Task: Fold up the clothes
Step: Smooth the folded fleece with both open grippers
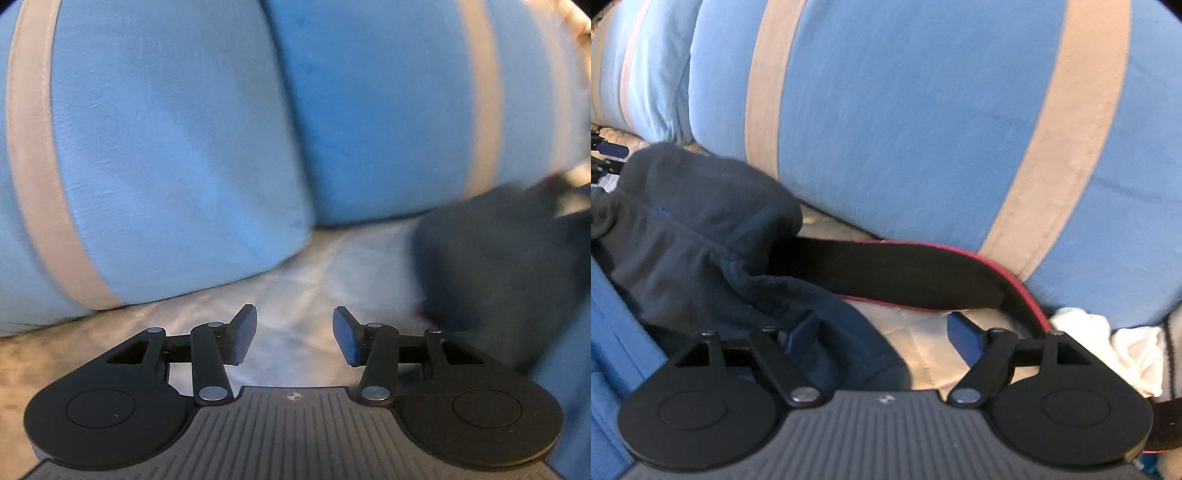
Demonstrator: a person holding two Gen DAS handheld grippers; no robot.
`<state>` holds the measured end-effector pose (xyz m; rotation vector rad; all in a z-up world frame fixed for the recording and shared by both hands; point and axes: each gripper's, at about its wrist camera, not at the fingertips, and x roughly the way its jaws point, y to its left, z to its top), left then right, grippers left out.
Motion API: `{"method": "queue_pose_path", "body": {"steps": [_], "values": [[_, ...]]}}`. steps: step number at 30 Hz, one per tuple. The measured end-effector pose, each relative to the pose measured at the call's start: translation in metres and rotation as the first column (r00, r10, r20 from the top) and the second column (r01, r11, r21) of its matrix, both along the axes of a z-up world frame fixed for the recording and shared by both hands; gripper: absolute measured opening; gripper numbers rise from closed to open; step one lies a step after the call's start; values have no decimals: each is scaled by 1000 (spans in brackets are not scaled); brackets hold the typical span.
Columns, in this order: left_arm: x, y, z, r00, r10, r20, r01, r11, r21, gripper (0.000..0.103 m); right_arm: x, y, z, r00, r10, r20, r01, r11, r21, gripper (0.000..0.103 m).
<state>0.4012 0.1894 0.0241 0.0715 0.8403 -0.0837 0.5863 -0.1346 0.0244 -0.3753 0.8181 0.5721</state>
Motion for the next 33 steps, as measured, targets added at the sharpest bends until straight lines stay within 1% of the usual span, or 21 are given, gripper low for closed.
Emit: {"method": "queue_pose_path", "body": {"steps": [1,2,3,4,6,8,11,13,15,17,18,20,21,22,24,26,29,30,31,33], "values": [[-5,2,5,998,-64,-5,64,997,-48,46,-1,-4,4,1000,8,-2,-8,1000,18,85],[-9,0,8,991,-137,-13,135,988,-73,47,-2,-7,8,1000,16,-4,-16,999,35,85],[-14,-3,9,981,-194,-24,192,979,-67,49,-3,-10,11,1000,28,-6,-28,999,45,85],[-18,-8,7,970,-239,-41,238,971,-40,50,-5,-10,13,999,47,-6,-46,998,48,85],[-24,-20,-3,949,-304,-88,308,951,36,50,-8,-12,14,997,77,-4,-77,996,47,85],[-28,-25,-13,941,-315,-121,327,940,99,50,-11,-9,11,995,97,-11,-96,994,46,85],[-21,-27,-28,957,-265,-114,279,951,130,51,-8,-2,5,996,90,-6,-90,995,30,85],[-6,-19,-32,974,-196,-115,208,973,99,50,-4,4,0,997,73,-1,-73,997,9,85],[9,-11,-41,981,-139,-138,147,988,49,50,-3,5,-4,998,57,7,-57,998,-20,85],[14,-5,-44,983,-92,-160,94,996,5,51,-1,9,-11,999,43,15,-42,998,-49,84],[16,1,-44,984,-65,-168,60,998,-31,51,-1,10,-13,999,40,15,-39,998,-52,86],[24,16,-46,981,-2,-192,-21,993,-118,51,3,6,-15,1000,9,3,-9,999,-32,87],[25,24,-45,979,31,-202,-64,985,-159,51,5,4,-16,1000,-7,-3,7,1000,-23,89],[26,30,-44,977,54,-208,-93,979,-180,51,6,1,-17,1000,-22,-9,22,1000,-14,90],[23,34,-39,976,83,-202,-116,981,-155,52,5,-3,-15,999,-32,-4,32,999,-13,91],[18,37,-29,970,144,-196,-161,984,-76,51,1,-3,-10,999,-31,13,32,999,-21,91],[1,46,-11,967,174,-185,-185,982,-47,51,-5,-14,6,997,-60,40,59,998,13,91],[-4,50,-5,966,184,-181,-193,980,-38,51,-9,-21,11,997,-69,26,68,997,34,91],[-10,53,2,967,188,-174,-198,979,-40,51,-14,-28,16,997,-79,12,78,995,55,91],[-27,57,18,970,192,-148,-206,975,-88,51,-23,-43,26,995,-97,-15,98,991,96,92]]}}
